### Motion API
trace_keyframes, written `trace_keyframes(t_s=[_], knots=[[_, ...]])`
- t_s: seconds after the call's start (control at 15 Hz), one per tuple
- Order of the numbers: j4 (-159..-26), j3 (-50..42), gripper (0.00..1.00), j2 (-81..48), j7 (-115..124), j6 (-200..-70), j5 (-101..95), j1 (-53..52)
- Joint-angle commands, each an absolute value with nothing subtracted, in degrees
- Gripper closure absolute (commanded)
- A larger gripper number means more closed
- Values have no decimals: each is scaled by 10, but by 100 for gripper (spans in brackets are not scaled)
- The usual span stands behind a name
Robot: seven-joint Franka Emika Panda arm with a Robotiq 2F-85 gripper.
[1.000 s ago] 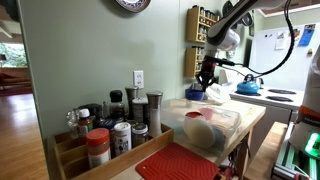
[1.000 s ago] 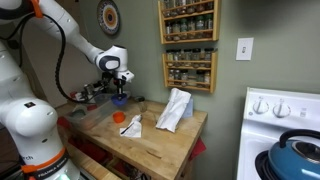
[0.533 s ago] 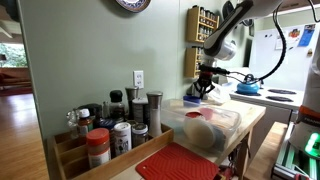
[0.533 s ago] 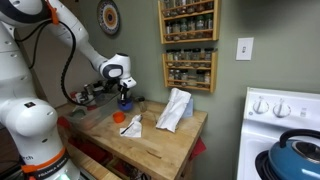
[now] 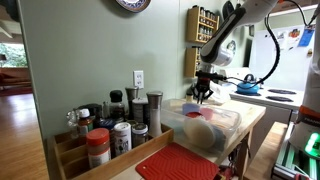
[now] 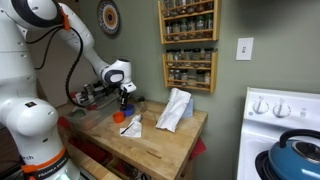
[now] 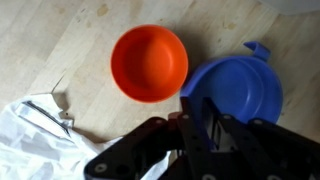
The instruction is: Remove the orange and blue cups from the container
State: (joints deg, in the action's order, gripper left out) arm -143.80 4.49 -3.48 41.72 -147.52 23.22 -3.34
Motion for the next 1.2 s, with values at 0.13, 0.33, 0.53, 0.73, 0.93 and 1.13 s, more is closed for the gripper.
trace_keyframes(t_s=[0.13, 0.33, 0.53, 0.73, 0.93, 1.13], knots=[[-1491, 40, 35, 63, 477, -1488, 144, -41], [-1506, 56, 13, 149, 464, -1426, 41, -33], [-1498, 76, 0, 210, 417, -1359, 11, -36], [-1486, 94, 0, 249, 358, -1314, -2, -42], [-1479, 106, 0, 270, 289, -1291, -14, -43], [-1472, 113, 0, 261, 290, -1305, 5, -33]])
